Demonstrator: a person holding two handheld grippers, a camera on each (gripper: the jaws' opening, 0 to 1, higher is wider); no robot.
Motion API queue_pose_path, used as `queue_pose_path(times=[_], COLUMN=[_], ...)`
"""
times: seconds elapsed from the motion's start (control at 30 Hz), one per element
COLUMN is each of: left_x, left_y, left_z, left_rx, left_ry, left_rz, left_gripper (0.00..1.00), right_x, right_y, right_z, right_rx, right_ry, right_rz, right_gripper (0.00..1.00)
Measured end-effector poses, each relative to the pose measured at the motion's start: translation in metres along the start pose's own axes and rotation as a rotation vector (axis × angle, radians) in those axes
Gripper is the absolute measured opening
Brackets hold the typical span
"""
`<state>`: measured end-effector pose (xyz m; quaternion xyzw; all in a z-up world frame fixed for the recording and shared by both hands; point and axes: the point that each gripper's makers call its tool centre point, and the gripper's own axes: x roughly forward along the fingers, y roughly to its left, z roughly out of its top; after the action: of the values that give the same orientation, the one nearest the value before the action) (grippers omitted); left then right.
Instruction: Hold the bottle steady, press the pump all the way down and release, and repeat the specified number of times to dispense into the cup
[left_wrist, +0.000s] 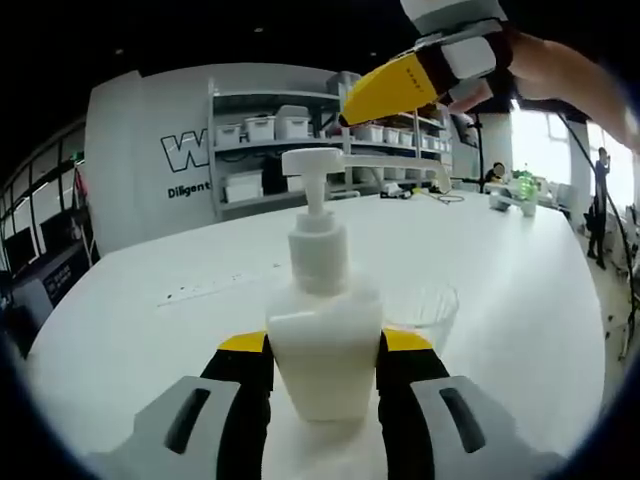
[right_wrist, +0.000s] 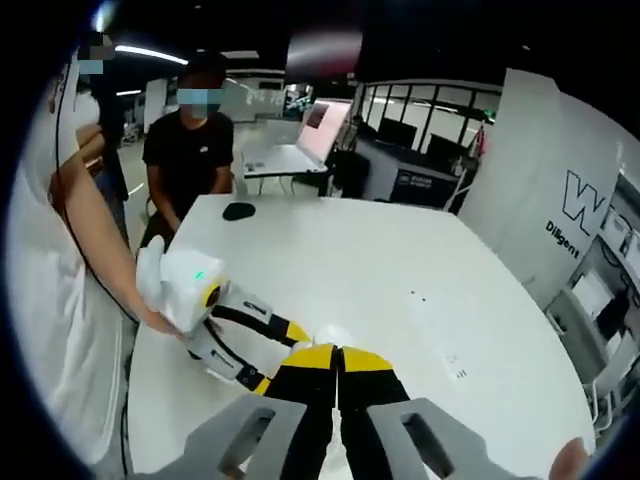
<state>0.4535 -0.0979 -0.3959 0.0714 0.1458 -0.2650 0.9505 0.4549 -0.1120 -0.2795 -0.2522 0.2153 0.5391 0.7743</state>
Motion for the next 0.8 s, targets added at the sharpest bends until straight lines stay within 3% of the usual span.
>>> queue_pose_path(times=[0.27,0.6,0.8], left_x=[0.0,0.0,0.0], left_y=[0.0,0.001,0.001], left_z=[0.0,0.0,0.0], left_rx=[0.0,0.002,0.003], left_ry=[0.001,0.004,0.005], left_rz=[-0.001,-0.001,-0.002], left_gripper=[0.39,0.39,0.39], right_x=[0.006,0.016,0.019], right_y=[0.0,0.006,0.004], right_z=[0.004,-0.007,-0.004], right_rx=[-0.017,-0.02,-0.009], right_ry=[0.025,0.155,0.206], right_rz=[0.03,0.084,0.104], right_gripper=[0.0,0.0,0.0])
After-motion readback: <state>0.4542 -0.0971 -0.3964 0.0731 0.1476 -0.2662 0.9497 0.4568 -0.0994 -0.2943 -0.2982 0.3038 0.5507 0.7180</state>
